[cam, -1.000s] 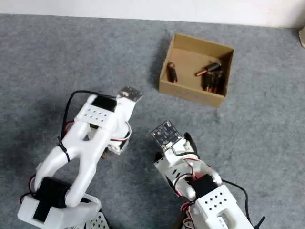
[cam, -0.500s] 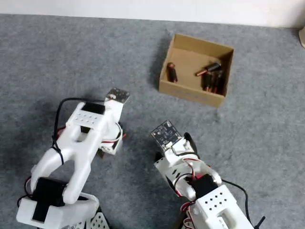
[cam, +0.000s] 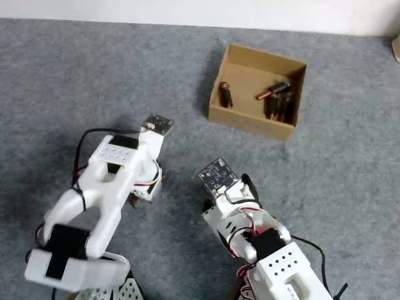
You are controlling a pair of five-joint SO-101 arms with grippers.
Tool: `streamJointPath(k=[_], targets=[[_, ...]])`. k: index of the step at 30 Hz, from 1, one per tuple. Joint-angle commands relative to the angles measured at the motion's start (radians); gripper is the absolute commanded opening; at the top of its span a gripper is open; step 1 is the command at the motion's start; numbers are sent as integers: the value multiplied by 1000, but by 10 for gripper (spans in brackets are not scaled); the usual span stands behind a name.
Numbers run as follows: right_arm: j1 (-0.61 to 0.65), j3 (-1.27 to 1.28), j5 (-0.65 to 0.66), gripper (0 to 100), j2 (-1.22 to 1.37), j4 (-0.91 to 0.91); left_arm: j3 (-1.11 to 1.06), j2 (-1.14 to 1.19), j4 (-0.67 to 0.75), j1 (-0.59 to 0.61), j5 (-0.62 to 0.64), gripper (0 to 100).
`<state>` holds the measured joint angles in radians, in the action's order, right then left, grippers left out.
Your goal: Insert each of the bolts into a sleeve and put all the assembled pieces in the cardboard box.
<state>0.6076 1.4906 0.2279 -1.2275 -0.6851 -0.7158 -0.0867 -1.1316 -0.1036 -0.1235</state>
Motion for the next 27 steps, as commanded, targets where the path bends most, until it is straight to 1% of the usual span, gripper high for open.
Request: streamJointPath(k=[1, 8, 9, 10, 11, 12, 13, 15, 21, 24, 27], targets=[[5, -2, -2, 360, -8, 28, 76, 87, -63, 5, -6, 165], [5, -2, -2, 360, -8, 28, 311, 325, -270, 8, -9, 153], [5, -2, -2, 360, -8, 28, 338, 349, -296, 12, -11, 130], [5, -2, -2, 360, -8, 28, 360, 372, -311, 12, -11, 87], [5, -2, -2, 360, -8, 28, 374, 392, -319, 12, -11, 24], [5, -2, -2, 360, -8, 28, 381, 410, -330, 7, -11, 0], [5, -2, -2, 360, -8, 28, 383, 418, -338, 4, -11, 19], [5, -4, -2, 360, -8, 28, 389, 421, -359, -1, -11, 2], [5, -4, -2, 360, -8, 28, 403, 409, -365, -4, -21, 5], [5, -4, -2, 360, -8, 28, 421, 340, -407, -10, -144, 5], [5, -4, -2, 360, -8, 28, 463, 225, -522, -13, -299, 5]])
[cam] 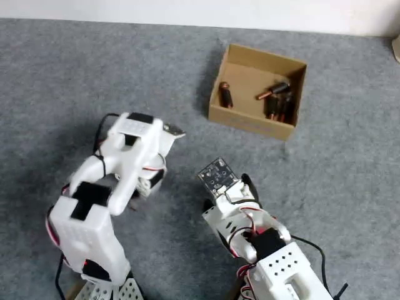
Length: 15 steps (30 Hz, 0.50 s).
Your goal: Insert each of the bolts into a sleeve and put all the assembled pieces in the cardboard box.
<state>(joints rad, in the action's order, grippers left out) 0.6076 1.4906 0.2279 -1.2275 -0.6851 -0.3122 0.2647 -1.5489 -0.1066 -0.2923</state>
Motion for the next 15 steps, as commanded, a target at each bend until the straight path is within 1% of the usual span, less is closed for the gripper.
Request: streamJointPath(k=[1, 4, 6, 10, 12, 13, 15], targets=[[5, -4, -2, 360, -8, 28, 73, -168, -141, -7, -198, 5], [5, -4, -2, 360, -8, 28, 71, -294, -190, 10, -457, 5], [5, -4, -2, 360, -8, 28, 54, -369, -189, 36, -674, 5], [5, -4, -2, 360, -8, 28, 22, -463, -189, 113, -1227, 5], [5, -4, -2, 360, -8, 28, 13, -489, -189, 154, -1470, 5], [5, -4, -2, 360, -8, 28, 12, -493, -189, 183, -1539, 5], [5, -4, -2, 360, -8, 28, 21, -490, -189, 239, -1608, 5]])
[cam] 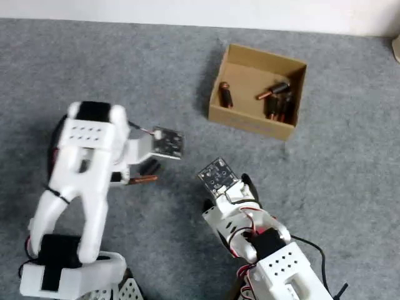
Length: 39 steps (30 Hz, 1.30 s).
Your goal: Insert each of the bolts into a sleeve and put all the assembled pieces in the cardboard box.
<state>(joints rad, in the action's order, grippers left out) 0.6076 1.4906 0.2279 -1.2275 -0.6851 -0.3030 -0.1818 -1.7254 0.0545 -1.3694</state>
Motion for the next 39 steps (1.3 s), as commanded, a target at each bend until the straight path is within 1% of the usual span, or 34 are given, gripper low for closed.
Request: streamJointPath(k=[1, 6, 9, 12, 18, 24, 26, 28, 30, 31, 33, 36, 37, 39], targets=[[5, -4, -2, 360, -8, 28, 12, -38, -11, 105, -554, 5], [5, -4, -2, 360, -8, 28, 2, 5, 115, 245, -609, 5], [5, -4, -2, 360, -8, 28, 2, 68, 192, 331, -637, 5], [5, -4, -2, 360, -8, 28, 2, 148, 253, 387, -649, 5], [5, -4, -2, 360, -8, 28, 12, 305, 358, 406, -641, 5], [5, -4, -2, 360, -8, 28, 12, 332, 379, 400, -628, 9], [5, -4, 0, 360, -8, 28, 13, 331, 381, 398, -574, 50], [5, -4, 29, 360, -8, 28, 13, 332, 414, 398, -494, 136], [5, -2, 52, 360, -8, 28, 13, 335, 468, 398, -367, 212], [5, -2, 51, 360, -8, 28, 12, 337, 496, 398, -304, 229], [5, -2, 51, 360, -8, 28, 12, 337, 537, 397, -218, 241], [5, -2, 52, 360, -8, 28, 12, 329, 555, 375, -147, 239], [5, -2, 52, 360, -8, 28, 12, 328, 555, 366, -95, 238], [5, -2, 52, 360, -8, 28, 16, 318, 552, 323, 72, 238]])
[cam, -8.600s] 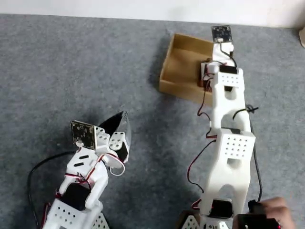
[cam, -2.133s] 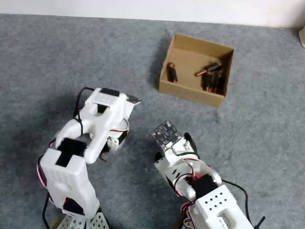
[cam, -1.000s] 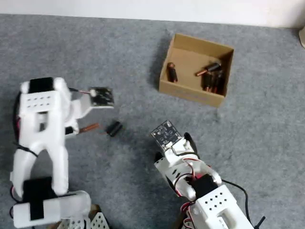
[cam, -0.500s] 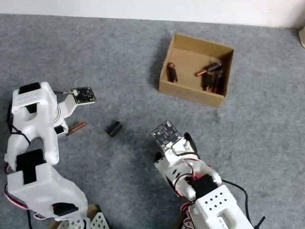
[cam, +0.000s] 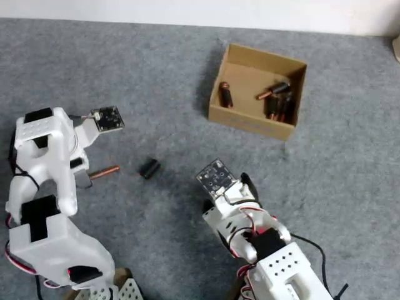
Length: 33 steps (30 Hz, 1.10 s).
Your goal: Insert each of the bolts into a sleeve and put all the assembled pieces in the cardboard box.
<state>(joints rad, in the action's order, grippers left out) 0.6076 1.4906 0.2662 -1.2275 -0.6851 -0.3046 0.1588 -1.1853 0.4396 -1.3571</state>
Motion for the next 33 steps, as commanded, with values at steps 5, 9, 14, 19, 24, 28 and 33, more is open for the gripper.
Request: streamJointPath(k=[5, 9, 14, 19, 24, 28, 33], targets=[[5, -2, 14, 360, -8, 28, 33, -97, 11, -130, 775, 238], [5, -2, 14, 360, -8, 28, 25, -134, 9, -117, 1407, 238], [5, -2, 14, 360, -8, 28, 25, -137, 9, -120, 1909, 238], [5, -2, 15, 360, -8, 28, -91, -145, -28, -104, 2122, 238], [5, -2, 15, 360, -8, 28, -165, -145, -71, -96, 2302, 242], [5, -2, 15, 360, -8, 28, -188, -137, -63, -97, 2387, 242], [5, -2, 15, 360, -8, 28, -186, -137, -25, -96, 2467, 242]])
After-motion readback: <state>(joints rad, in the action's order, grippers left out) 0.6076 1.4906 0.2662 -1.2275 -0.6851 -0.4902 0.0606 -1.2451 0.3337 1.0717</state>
